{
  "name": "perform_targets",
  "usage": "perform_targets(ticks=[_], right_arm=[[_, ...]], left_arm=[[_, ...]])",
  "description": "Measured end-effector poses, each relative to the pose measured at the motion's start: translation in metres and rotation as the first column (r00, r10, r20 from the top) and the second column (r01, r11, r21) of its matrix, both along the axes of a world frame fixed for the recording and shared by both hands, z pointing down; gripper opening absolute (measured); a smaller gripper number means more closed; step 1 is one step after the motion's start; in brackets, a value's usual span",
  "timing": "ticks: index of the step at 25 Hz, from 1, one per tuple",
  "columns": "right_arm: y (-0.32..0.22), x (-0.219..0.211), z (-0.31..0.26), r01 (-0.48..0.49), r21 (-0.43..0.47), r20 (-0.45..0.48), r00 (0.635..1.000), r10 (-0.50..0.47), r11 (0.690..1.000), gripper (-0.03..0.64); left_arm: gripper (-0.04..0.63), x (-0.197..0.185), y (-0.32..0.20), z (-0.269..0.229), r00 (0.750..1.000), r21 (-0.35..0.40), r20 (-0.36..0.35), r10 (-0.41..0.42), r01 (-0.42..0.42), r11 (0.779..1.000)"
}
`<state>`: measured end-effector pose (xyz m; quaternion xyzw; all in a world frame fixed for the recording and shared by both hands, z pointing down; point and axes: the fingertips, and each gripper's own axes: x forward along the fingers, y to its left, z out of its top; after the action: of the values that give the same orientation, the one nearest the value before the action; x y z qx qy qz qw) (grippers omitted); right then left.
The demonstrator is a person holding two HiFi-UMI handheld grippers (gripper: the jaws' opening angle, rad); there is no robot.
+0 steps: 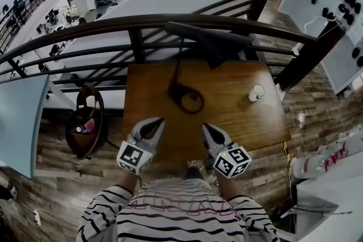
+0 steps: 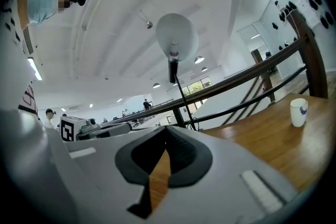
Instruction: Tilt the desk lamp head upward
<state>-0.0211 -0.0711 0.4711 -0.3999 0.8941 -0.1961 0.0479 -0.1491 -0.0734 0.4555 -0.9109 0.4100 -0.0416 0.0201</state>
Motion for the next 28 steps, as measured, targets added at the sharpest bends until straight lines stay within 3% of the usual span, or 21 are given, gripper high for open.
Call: perform_targets(ticks=[12, 28], right_arm=[[0.017, -0.015, 0.005, 0.020, -0.025, -0.022, 1.000, -0.021, 0.999, 0.000], [0.032, -0.014, 0.000, 0.026, -0.018, -0.035, 0.999, -0.027, 0.999, 0.000]], left_arm=[[0.003, -0.015, 0.024, -0.005, 0.999, -0.016, -0.007, -0.034, 0.034, 0.999], [0.003, -0.009, 0.041, 0.002, 1.000, -0.018, 0.000, -0.017, 0.017, 1.000]])
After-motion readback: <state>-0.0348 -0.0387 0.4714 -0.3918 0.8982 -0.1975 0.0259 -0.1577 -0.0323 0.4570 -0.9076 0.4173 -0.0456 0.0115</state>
